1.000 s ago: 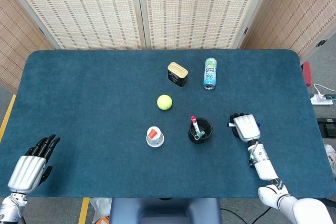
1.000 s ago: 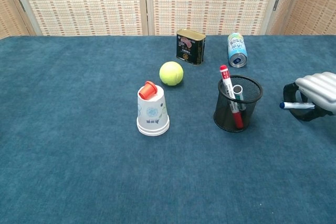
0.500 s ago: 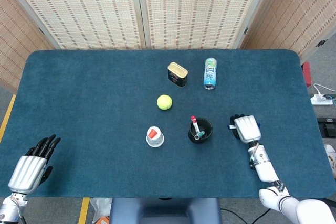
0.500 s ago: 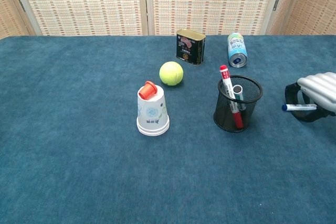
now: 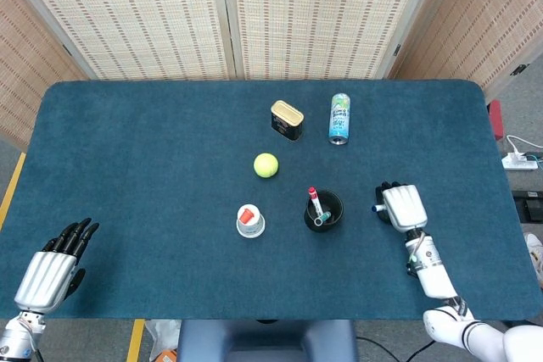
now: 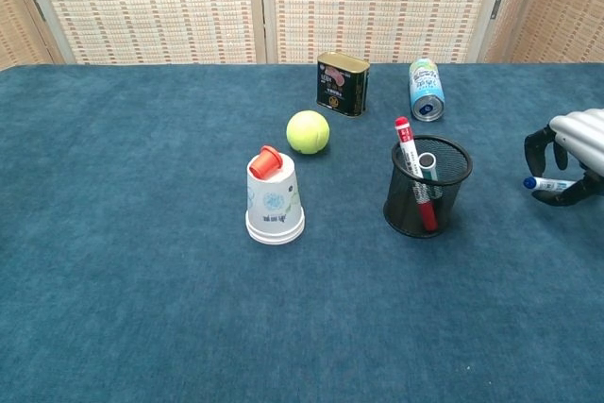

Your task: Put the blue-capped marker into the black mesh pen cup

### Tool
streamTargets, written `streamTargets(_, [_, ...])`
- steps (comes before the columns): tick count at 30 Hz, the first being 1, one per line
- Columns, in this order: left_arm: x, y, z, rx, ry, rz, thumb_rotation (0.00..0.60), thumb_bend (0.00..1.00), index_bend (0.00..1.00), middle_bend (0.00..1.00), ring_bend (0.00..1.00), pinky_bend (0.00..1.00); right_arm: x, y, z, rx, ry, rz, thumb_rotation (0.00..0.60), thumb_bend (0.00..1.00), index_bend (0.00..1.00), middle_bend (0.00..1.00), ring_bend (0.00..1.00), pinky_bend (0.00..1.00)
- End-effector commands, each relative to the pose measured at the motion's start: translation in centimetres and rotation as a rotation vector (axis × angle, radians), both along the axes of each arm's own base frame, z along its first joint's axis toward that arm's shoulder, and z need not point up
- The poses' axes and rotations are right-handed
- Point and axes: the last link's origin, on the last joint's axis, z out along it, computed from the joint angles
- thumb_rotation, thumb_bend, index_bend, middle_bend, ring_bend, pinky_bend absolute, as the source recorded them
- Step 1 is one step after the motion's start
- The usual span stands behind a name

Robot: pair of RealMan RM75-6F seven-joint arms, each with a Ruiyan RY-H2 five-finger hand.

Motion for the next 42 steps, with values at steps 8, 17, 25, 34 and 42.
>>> streamTargets(8, [0.0, 0.0, 0.0, -0.002, 0.000, 0.000, 0.600, 0.32, 0.07, 0.04, 0.09, 0.33, 2.1, 0.7, 1.7, -0.037, -0.044, 0.051, 0.600, 0.20, 0.67, 0.49, 0.51, 0.67])
streamTargets(17, [0.0, 0.0, 0.0, 0.000, -0.002, 0.001, 0.600, 0.32, 0.07, 0.04, 0.09, 0.33, 5.6, 1.5, 3.9, -0.031, -0.171, 0.064, 0.600, 0.20, 0.67, 0.49, 0.51, 0.67])
streamTargets(25, [0.0, 0.0, 0.1, 0.001, -0.006, 0.001, 0.600, 0.32, 0.07, 0.04, 0.09, 0.33, 7.5, 1.4, 5.8, -0.025, -0.258, 0.046, 0.600, 0.20, 0.68, 0.49, 0.51, 0.67])
streamTargets(34, [0.0, 0.0, -0.3, -0.009, 0.006, -0.002, 0.600, 0.32, 0.07, 0.05, 0.09, 0.33, 12.4, 1.6, 7.5, 0.144, -0.635, -0.017, 0.600, 0.20, 0.68, 0.49, 0.51, 0.67])
streamTargets(42, [-0.1, 0.0, -0.2, -0.007, 0.001, 0.003, 0.600, 0.32, 0.07, 0.04, 0.09, 0.33, 14.6, 1.5, 7.6, 0.224, -0.742, -0.004, 0.600, 0.20, 0.68, 0.49, 0.51, 0.67])
